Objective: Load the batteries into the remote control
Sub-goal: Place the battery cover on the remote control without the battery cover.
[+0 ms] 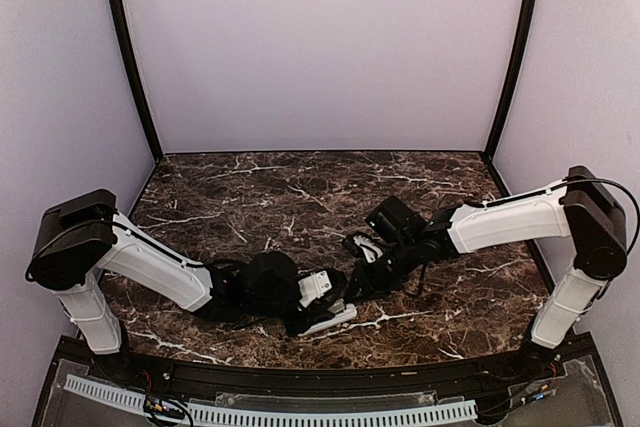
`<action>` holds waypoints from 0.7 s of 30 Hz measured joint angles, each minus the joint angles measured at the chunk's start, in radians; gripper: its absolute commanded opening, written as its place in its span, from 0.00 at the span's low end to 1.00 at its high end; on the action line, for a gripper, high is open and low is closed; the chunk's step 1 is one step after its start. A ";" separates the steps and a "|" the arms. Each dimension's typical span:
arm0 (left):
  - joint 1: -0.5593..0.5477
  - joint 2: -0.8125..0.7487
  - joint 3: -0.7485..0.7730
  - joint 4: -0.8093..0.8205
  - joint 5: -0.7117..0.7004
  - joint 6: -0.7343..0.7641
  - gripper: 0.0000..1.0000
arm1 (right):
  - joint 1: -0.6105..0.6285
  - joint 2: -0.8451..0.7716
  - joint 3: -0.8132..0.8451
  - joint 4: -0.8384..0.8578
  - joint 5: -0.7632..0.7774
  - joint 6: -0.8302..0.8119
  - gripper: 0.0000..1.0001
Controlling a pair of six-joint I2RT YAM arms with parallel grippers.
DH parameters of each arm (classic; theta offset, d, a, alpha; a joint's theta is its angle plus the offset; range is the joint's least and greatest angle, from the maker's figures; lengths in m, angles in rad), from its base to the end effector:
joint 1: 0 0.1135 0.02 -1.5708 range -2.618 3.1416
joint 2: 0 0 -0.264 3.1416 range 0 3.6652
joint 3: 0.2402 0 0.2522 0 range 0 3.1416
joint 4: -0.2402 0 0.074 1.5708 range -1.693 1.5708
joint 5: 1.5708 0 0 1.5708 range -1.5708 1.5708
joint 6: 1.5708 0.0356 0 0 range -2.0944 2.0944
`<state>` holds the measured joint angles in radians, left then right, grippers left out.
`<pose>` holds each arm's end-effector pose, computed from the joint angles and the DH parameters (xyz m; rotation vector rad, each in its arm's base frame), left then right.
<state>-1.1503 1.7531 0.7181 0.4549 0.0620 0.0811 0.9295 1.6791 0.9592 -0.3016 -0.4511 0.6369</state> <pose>0.1352 -0.3077 0.1331 1.3183 1.7988 -0.6733 0.1836 0.2718 0.1691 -0.6046 2.8246 1.0418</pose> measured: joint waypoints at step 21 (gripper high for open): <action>0.000 0.000 0.000 -0.002 -0.004 0.000 0.13 | 0.009 0.030 0.000 0.037 -0.009 0.015 0.04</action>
<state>-1.1503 1.7531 0.7181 0.4534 0.0582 0.0811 0.9386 1.7088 0.9588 -0.2646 -0.4603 0.6521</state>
